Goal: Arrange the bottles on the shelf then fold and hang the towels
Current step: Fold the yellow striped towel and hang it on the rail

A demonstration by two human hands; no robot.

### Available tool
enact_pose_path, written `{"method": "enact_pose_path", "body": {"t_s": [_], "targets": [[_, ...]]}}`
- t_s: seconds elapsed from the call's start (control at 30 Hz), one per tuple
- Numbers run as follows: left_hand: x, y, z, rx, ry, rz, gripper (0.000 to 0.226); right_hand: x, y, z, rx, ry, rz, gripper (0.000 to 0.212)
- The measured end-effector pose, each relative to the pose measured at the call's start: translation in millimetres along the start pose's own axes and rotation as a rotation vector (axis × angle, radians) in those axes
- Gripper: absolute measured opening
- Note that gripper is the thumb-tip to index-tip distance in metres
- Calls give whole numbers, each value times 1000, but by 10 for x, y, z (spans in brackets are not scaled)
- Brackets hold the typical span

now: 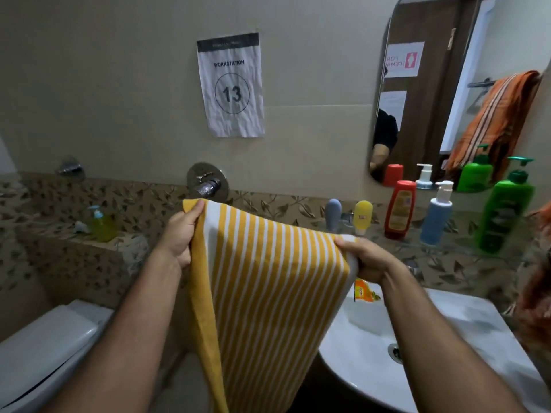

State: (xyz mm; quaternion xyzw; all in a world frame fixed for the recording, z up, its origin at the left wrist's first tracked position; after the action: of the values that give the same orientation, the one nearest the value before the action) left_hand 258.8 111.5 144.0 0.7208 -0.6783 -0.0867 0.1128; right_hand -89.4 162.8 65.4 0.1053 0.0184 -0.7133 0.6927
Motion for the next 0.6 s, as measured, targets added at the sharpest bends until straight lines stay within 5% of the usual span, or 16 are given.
{"method": "enact_pose_path", "body": {"t_s": [0.13, 0.23, 0.43, 0.6], "targets": [[13, -235, -21, -6, 5, -34, 31, -102, 3, 168, 201, -104, 50, 62], [5, -351, 71, 31, -30, -46, 36, -165, 78, -78, 92, -66, 96, 77], [52, -446, 178, 3, -110, -14, 50, -138, 201, 21, 185, -129, -65, 40], [16, -588, 587, -248, -194, 155, 100, -184, 451, 375, 367, -196, -138, 22]]}}
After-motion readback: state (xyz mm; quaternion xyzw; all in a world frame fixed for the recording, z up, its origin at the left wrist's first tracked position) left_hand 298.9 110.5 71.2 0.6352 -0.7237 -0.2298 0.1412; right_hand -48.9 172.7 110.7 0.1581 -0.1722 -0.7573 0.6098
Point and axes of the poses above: each hand's wrist, its own x-axis towards the middle knuckle, its own y-axis out of the palm, z = x × y, the point moved 6 cm from there along x, towards the middle knuckle, and after that the axes turned 5 degrees about -z, right-handed, at the moved point
